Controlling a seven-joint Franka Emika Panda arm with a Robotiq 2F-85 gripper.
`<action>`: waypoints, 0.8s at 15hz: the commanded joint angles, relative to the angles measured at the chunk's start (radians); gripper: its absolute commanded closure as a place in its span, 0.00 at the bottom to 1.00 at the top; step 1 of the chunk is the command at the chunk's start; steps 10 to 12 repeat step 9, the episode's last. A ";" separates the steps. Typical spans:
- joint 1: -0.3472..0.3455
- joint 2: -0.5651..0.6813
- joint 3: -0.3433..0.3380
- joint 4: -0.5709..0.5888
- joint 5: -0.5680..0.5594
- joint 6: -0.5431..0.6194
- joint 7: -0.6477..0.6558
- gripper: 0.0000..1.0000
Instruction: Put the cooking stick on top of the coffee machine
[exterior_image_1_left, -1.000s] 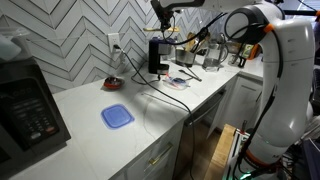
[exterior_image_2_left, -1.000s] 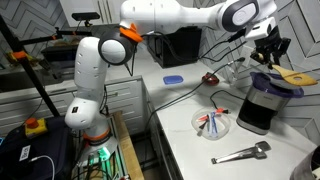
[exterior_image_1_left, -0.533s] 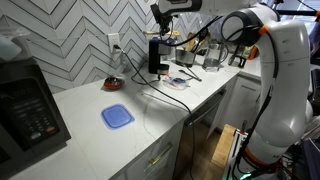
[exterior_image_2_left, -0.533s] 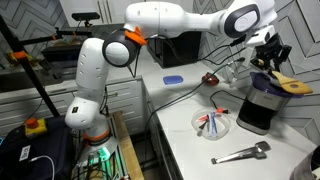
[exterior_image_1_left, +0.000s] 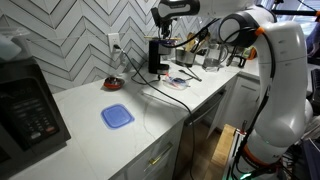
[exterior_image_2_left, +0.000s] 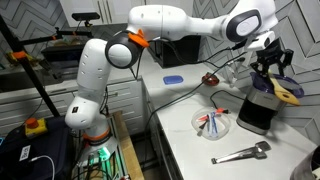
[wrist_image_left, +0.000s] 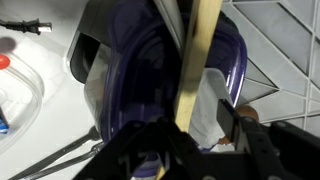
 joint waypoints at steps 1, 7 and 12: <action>0.005 -0.023 -0.002 0.009 0.000 0.002 0.021 0.19; -0.030 -0.232 0.093 -0.110 0.147 0.099 -0.282 0.00; -0.010 -0.160 0.070 -0.011 0.113 0.066 -0.224 0.00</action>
